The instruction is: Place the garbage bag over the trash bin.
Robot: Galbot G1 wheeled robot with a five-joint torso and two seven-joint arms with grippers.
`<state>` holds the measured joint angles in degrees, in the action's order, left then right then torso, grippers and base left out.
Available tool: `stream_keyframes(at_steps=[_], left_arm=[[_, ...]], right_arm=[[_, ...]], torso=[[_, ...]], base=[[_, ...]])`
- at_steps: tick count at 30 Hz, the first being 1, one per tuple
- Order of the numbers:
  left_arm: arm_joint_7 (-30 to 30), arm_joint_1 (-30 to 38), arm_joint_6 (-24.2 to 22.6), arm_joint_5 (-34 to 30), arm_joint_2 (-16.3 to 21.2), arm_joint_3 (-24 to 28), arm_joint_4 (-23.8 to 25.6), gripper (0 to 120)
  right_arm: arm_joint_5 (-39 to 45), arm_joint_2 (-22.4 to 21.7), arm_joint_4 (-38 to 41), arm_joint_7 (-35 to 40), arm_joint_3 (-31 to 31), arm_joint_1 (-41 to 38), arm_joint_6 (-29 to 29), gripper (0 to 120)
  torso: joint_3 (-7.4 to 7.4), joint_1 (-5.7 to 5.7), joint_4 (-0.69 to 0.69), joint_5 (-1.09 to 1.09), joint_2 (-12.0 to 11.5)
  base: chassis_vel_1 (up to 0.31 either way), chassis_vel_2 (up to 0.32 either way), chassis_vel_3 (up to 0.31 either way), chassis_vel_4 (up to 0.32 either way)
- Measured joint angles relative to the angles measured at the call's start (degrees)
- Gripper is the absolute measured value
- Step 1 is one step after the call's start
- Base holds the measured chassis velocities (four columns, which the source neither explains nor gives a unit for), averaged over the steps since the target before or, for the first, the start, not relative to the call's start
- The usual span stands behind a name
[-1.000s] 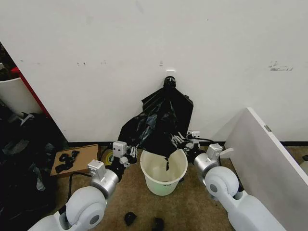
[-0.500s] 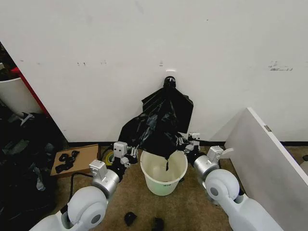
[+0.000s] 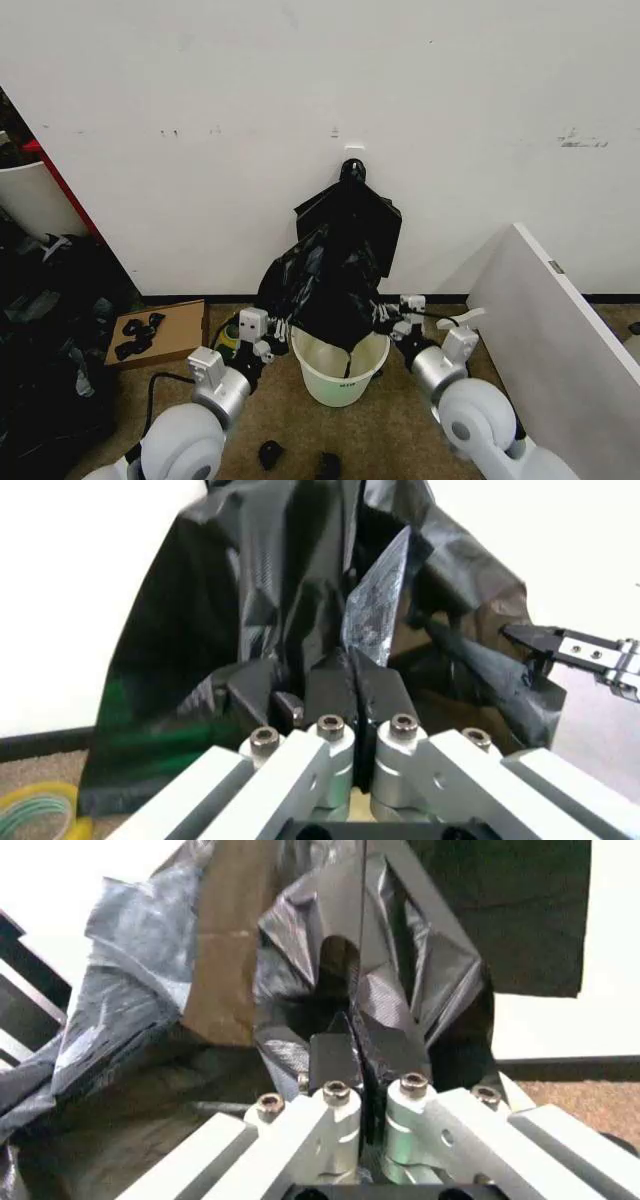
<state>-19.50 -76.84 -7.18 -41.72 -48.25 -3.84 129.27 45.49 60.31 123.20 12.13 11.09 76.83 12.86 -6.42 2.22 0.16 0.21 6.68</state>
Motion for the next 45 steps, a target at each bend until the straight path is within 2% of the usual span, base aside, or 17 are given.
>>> stream_keyframes(at_steps=[7,16,23,30,38,42,45], left_arm=[[0.1,1.3,0.2,0.6,-1.7,1.0,-0.7,0],[1.0,5.3,0.7,1.0,-1.6,2.2,-1.9,0],[1.0,16.7,1.3,-0.2,-1.7,5.1,-7.3,0],[0.9,22.5,2.4,-2.3,-3.1,7.0,-11.0,0],[0.9,21.6,4.2,-1.4,-7.6,9.3,-14.1,0],[0.2,18.5,5.3,0.2,-11.0,10.1,-16.2,0],[-0.5,15.8,5.5,0.5,-11.5,10.1,-16.3,0]], right_arm=[[0.8,-0.4,1.3,1.6,1.8,0.2,-0.4,0],[3.7,-1.3,2.1,2.2,3.6,-1.8,-1.2,0],[5.5,0.6,-2.5,1.1,3.0,-6.3,-4.2,0],[6.3,0.6,-3.2,0.9,3.4,-6.7,-4.7,0],[5.2,0.4,-3.6,0.5,4.6,-3.8,-5.5,0],[3.6,0.3,-5.5,0.5,5.9,-0.7,-6.2,0],[2.5,0.4,-6.1,0.7,6.6,2.0,-6.2,0]], torso=[[0.00,0.00,-0.01,0.00,0.0],[0.00,0.01,-0.01,-0.01,0.0],[-0.02,0.02,0.00,0.00,0.0],[-0.01,0.02,0.00,0.00,0.0],[-0.01,0.02,-0.01,-0.01,0.0],[-0.01,0.02,0.01,0.00,0.0],[0.00,0.01,0.00,0.00,0.0]], base=[[0.000,0.000,0.000,0.000],[0.000,0.000,0.000,0.000],[0.000,0.000,0.000,0.000],[0.000,0.000,0.000,0.000],[0.000,0.000,0.000,0.000],[0.000,0.000,0.000,0.000],[0.000,0.000,0.000,0.000]])
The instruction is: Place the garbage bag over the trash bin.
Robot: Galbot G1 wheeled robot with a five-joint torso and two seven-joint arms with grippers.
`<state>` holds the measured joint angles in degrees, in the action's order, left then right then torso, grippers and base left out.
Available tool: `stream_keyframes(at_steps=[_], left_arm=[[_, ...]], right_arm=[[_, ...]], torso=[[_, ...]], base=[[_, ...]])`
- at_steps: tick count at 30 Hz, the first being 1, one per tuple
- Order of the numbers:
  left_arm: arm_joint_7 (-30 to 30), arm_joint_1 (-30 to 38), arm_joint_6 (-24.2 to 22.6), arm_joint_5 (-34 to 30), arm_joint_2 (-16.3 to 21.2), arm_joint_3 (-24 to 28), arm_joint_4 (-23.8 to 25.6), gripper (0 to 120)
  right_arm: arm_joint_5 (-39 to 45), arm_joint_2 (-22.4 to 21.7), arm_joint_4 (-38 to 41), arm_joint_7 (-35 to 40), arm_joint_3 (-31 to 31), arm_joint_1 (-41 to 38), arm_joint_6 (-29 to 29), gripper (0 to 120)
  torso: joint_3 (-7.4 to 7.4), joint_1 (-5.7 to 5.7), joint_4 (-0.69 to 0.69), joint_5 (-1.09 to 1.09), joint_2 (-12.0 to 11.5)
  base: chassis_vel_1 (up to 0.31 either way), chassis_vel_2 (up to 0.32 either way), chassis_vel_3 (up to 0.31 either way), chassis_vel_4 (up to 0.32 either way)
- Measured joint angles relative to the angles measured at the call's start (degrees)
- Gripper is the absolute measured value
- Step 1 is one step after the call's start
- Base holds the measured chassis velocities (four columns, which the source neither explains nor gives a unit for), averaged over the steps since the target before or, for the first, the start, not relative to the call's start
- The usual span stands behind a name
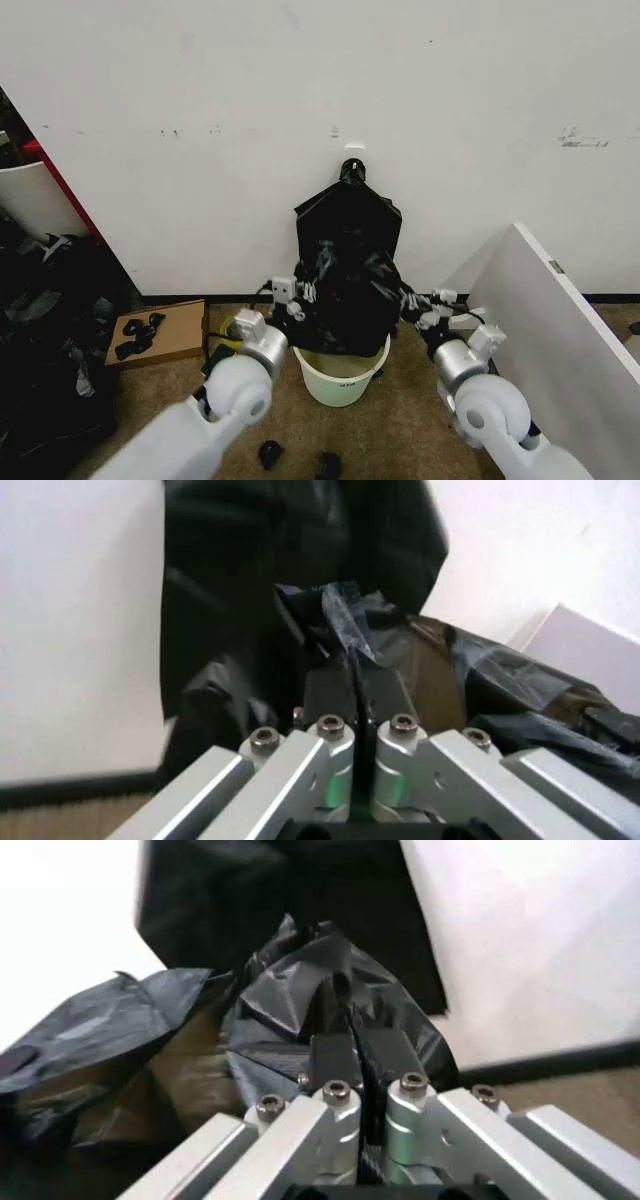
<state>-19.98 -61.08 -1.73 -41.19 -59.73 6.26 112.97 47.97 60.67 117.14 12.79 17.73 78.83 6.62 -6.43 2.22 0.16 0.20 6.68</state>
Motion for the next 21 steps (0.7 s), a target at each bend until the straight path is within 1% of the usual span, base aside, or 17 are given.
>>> stream_keyframes(at_steps=[5,8,10,14,16,18,21], left_arm=[[0.0,-2.4,0.4,0.8,1.3,-0.8,0.3,0],[-0.5,-7.8,0.7,1.4,3.1,-3.5,1.3,0],[-0.6,-8.9,0.8,1.7,3.4,-4.0,1.7,0],[-0.9,-15.0,1.2,3.9,5.3,-6.8,4.3,0],[-0.9,-17.0,1.2,4.6,5.3,-7.7,4.8,0],[-1.0,-17.6,1.2,4.8,5.1,-8.0,4.9,0],[-1.3,-19.0,1.1,5.4,4.1,-8.2,4.3,0]], right_arm=[[-2.1,0.5,-0.6,-0.2,-0.4,2.1,-0.5,0],[-5.5,2.1,-1.0,0.3,-1.7,5.0,-0.6,0],[-6.0,2.3,-0.8,0.7,-1.8,5.7,-0.4,0],[-7.8,2.8,0.6,4.2,-2.2,8.2,2.1,0],[-8.3,2.9,0.7,6.0,-2.4,8.7,3.5,0],[-8.5,2.9,0.7,6.5,-2.5,8.7,4.0,0],[-9.3,3.1,0.4,8.2,-3.2,8.8,6.0,0]], torso=[[0.00,0.00,-0.01,0.00,0.0],[0.00,-0.01,-0.02,0.00,0.0],[0.00,0.00,-0.01,-0.01,0.0],[0.01,-0.01,-0.02,-0.01,0.0],[0.01,-0.01,-0.01,-0.01,0.0],[0.01,-0.01,-0.01,0.00,0.0],[0.01,-0.01,-0.01,-0.01,0.0]], base=[[0.000,0.000,0.000,0.000],[0.000,0.000,0.000,0.000],[0.000,0.000,0.000,0.000],[0.000,0.000,0.000,0.000],[0.000,0.000,0.000,0.000],[0.000,0.000,0.000,0.000],[0.000,0.000,0.000,0.000]])
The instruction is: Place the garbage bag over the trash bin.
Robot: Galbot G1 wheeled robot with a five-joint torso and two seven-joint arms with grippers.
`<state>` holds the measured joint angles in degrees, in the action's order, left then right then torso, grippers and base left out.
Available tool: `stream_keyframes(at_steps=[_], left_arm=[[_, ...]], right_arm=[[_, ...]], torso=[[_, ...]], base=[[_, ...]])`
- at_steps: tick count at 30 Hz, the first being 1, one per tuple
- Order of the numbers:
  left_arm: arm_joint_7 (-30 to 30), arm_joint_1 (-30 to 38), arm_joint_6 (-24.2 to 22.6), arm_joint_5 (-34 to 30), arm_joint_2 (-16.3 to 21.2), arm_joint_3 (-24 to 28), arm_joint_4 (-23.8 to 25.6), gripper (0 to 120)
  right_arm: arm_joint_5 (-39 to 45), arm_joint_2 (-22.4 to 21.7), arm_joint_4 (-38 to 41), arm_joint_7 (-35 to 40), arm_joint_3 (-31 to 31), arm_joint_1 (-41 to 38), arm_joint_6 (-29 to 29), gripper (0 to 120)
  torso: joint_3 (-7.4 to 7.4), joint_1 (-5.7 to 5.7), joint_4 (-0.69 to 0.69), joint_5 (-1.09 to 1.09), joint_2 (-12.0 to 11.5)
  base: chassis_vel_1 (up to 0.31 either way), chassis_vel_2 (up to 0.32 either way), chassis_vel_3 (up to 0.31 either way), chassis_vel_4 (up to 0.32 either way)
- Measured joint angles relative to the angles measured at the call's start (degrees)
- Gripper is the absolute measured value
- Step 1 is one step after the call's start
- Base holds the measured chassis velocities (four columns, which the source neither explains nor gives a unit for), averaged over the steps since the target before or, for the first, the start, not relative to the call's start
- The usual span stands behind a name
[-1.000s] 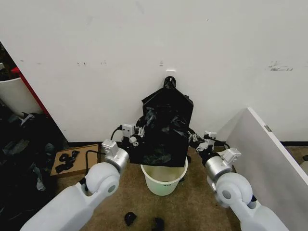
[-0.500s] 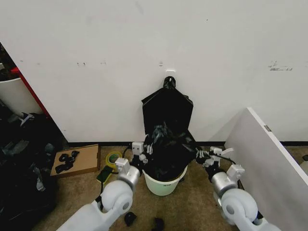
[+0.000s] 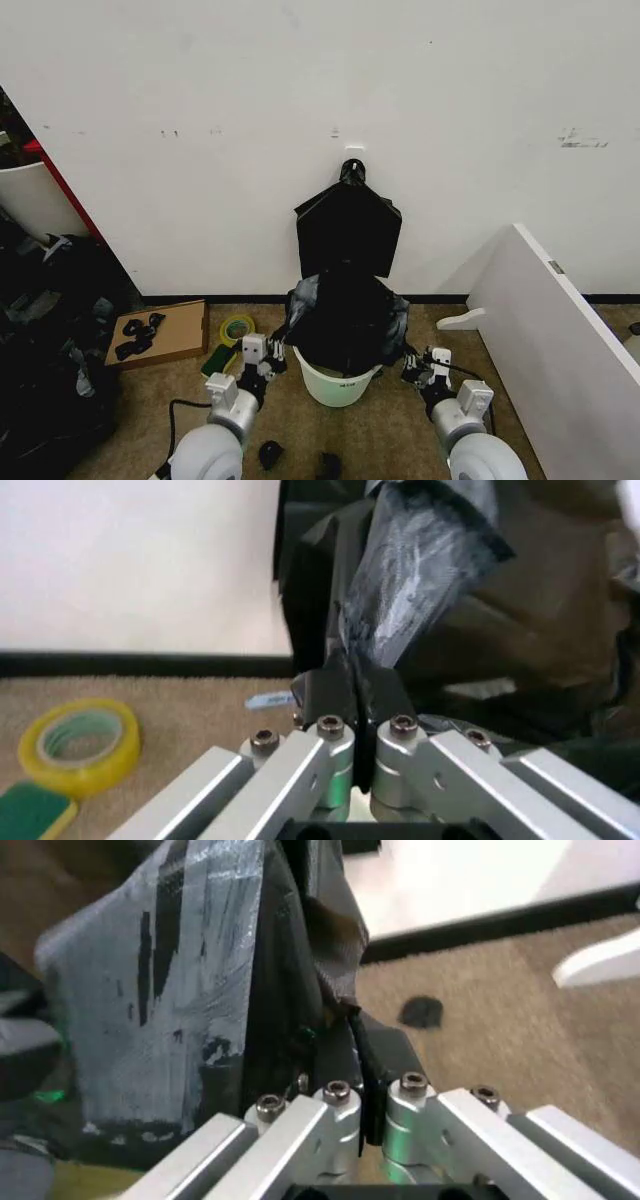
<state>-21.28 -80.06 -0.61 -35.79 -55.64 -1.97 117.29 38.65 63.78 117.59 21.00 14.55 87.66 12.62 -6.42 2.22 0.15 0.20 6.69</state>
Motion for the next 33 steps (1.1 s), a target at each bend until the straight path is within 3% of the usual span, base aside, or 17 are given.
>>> stream_keyframes(at_steps=[10,15,28,33], left_arm=[[-1.6,-0.7,-2.4,-0.5,-2.2,1.9,-1.4,0],[-3.7,-1.1,-6.5,-3.3,0.4,2.1,1.0,0],[-4.7,-5.1,-9.8,-5.7,4.5,-0.9,5.9,0],[-4.9,-4.0,-10.9,-6.9,5.5,-1.0,4.4,0]], right_arm=[[-2.1,0.1,-1.8,2.1,-1.3,0.1,3.5,0],[-2.3,-0.3,-1.6,2.6,-2.5,-0.7,7.6,0],[-1.7,-1.3,-0.7,3.3,-2.8,-1.5,12.0,0],[-1.7,-1.3,-2.5,3.3,-3.5,-3.1,13.0,0]], torso=[[-0.01,0.00,0.00,0.00,0.0],[-0.01,0.01,0.01,0.01,0.0],[-0.01,0.01,0.00,0.00,0.0],[-0.01,0.01,0.00,0.00,0.0]], base=[[0.000,0.000,0.000,0.000],[0.000,0.000,0.000,0.000],[0.000,0.000,0.000,0.000],[0.000,0.000,0.000,0.000]])
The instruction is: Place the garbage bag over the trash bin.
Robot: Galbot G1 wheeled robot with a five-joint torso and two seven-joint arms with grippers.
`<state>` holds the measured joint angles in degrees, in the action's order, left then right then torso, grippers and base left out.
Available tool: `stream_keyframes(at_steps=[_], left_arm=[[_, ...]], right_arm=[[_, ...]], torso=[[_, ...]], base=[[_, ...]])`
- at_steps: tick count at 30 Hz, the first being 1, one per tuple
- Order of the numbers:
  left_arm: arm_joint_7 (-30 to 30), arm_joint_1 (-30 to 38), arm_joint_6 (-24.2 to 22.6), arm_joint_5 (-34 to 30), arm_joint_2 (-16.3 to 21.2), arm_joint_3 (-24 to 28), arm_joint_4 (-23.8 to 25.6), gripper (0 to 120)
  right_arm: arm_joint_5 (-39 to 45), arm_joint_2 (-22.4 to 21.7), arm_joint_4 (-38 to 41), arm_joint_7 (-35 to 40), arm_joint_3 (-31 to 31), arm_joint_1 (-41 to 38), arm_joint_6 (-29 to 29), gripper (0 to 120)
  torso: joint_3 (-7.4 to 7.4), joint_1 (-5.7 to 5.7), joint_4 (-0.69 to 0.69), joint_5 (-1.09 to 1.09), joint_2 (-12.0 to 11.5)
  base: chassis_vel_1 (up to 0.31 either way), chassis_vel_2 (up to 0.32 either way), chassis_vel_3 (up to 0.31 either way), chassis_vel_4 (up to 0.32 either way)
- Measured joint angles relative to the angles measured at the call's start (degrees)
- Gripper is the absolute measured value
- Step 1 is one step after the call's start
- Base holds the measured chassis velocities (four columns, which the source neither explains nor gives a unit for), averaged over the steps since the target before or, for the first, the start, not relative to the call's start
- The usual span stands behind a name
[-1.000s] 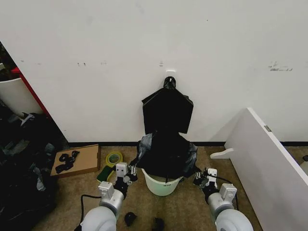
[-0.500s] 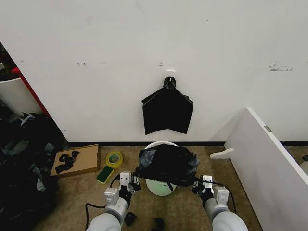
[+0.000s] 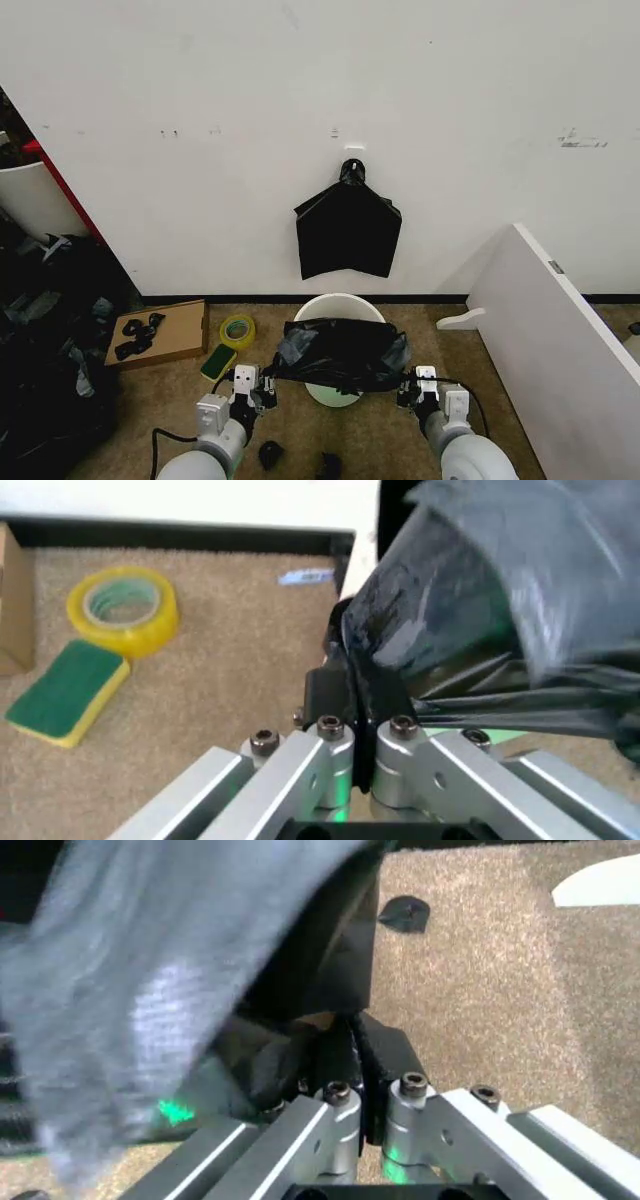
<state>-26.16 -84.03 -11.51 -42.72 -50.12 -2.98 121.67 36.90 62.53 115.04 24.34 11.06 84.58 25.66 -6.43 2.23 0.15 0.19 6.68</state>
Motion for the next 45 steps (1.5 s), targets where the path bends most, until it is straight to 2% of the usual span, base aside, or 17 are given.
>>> stream_keyframes(at_steps=[12,16,26,29,31,32,36,38,40,45], left_arm=[[-2.0,5.5,-3.6,-3.2,-2.2,3.7,-4.4,0],[-3.3,9.1,-3.4,-3.1,-3.0,3.8,-8.3,0],[-3.6,9.2,-2.8,-1.3,-4.5,3.5,-9.2,0],[-4.1,8.1,-4.3,-1.4,-4.3,2.7,-7.6,10],[-4.1,6.9,-5.9,-1.7,-3.8,1.8,-5.8,18],[-4.1,6.9,-5.9,-1.7,-3.8,1.8,-5.8,18],[-4.1,3.2,-6.7,-0.8,-2.6,-0.8,-2.3,34],[-4.1,1.5,-5.9,0.5,-2.0,-1.8,-1.1,44],[-4.1,0.7,-5.5,1.0,-1.6,-2.0,-0.4,48],[-4.3,-3.8,-3.5,2.1,0.1,-2.9,3.3,69]], right_arm=[[-1.5,0.9,-3.4,0.6,-1.9,-2.2,0.5,0],[-3.5,2.1,-7.0,0.2,-2.5,-4.2,-1.0,0],[-5.3,2.2,-7.6,-0.4,-2.1,-3.5,-3.2,0],[-5.4,1.8,-6.1,-0.8,-1.9,-2.2,-3.7,0],[-5.6,1.3,-4.6,-1.1,-1.9,-1.0,-4.1,8],[-5.6,1.3,-4.6,-1.1,-1.9,-1.0,-4.1,8],[-7.1,0.3,-1.6,-2.0,-1.5,2.3,-5.6,25],[-8.0,-0.1,-0.6,-2.3,-1.2,3.9,-6.3,33],[-8.7,-0.1,-0.1,-2.3,-1.0,4.7,-6.7,36],[-12.0,-0.7,2.5,-1.9,0.6,8.8,-7.3,59]], torso=[[0.00,0.00,0.00,0.00,0.0],[0.00,0.00,0.00,0.01,0.0],[0.00,0.00,0.00,0.01,0.0],[0.00,0.00,0.00,0.00,0.0],[0.00,0.00,0.01,0.01,0.0],[0.00,0.00,0.01,0.01,0.0],[0.00,0.00,0.00,0.00,0.0],[0.00,0.00,0.00,0.01,0.0],[0.00,0.00,0.00,0.01,0.0],[0.00,0.00,0.00,0.01,0.0]], base=[[0.000,0.000,0.000,0.000],[0.000,0.000,0.000,0.000],[0.000,0.000,0.000,0.000],[0.000,0.000,0.000,0.000],[0.000,0.000,0.000,0.000],[0.000,0.000,0.000,0.000],[0.000,0.000,0.000,0.000],[0.000,0.000,0.000,0.000],[0.000,0.000,0.000,0.000],[0.000,0.000,0.000,0.000]])
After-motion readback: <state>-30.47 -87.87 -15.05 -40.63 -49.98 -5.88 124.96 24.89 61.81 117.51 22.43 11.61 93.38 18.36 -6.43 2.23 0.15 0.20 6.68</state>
